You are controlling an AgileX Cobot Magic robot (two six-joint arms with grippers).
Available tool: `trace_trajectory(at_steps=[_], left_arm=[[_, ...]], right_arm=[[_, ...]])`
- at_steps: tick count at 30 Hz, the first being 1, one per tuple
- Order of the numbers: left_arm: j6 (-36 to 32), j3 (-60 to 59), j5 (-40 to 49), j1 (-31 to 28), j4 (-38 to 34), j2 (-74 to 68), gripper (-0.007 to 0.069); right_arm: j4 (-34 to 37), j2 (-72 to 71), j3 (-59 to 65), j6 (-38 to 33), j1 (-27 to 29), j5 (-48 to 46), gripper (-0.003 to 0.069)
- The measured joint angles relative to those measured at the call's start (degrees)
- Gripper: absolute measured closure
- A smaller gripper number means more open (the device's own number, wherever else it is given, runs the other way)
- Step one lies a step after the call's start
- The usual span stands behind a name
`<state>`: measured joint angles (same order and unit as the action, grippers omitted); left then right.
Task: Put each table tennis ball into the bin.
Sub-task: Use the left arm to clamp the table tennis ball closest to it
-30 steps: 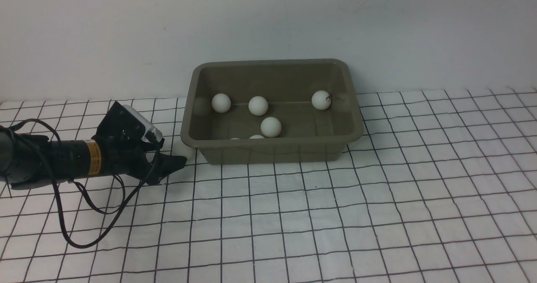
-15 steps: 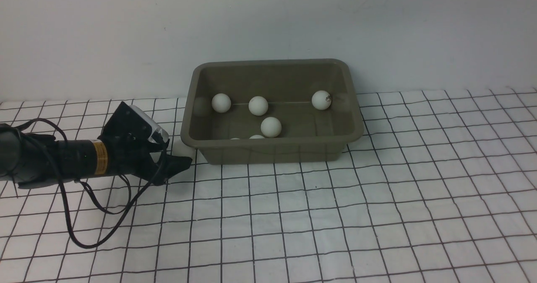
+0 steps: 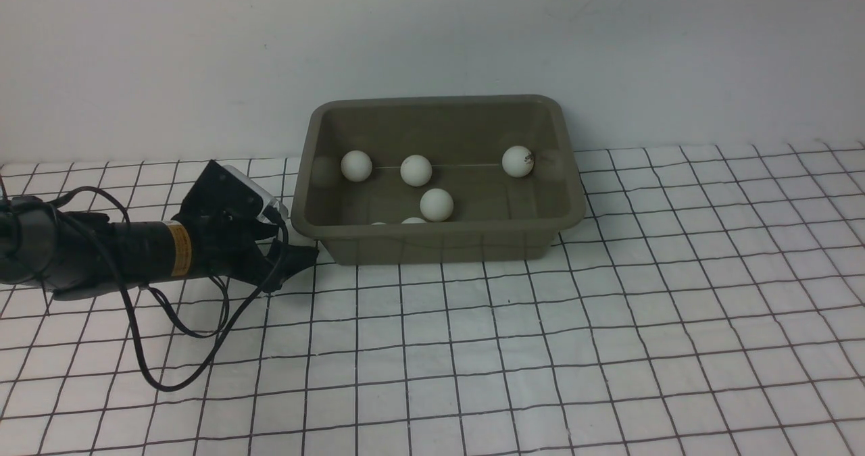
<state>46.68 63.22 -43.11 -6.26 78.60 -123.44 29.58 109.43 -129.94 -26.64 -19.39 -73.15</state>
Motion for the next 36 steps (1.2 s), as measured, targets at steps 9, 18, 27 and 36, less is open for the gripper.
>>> trace_trajectory(at_steps=[9, 18, 27, 36], left_arm=[[-0.3, 0.0, 0.7, 0.0, 0.1, 0.0, 0.0231], [-0.6, 0.0, 0.7, 0.0, -0.1, 0.0, 0.0276], [1.5, 0.0, 0.7, -1.3, 0.2, 0.8, 0.0276], [21.2, 0.0, -7.3, -9.6, 17.6, 11.4, 0.0276]], right_arm=[[0.0, 0.0, 0.0, 0.0, 0.0, 0.0, 0.0341], [0.0, 0.0, 0.0, 0.0, 0.0, 0.0, 0.0341], [0.0, 0.0, 0.0, 0.0, 0.0, 0.0, 0.0341], [0.0, 0.0, 0.0, -1.0, 0.0, 0.0, 0.0351]])
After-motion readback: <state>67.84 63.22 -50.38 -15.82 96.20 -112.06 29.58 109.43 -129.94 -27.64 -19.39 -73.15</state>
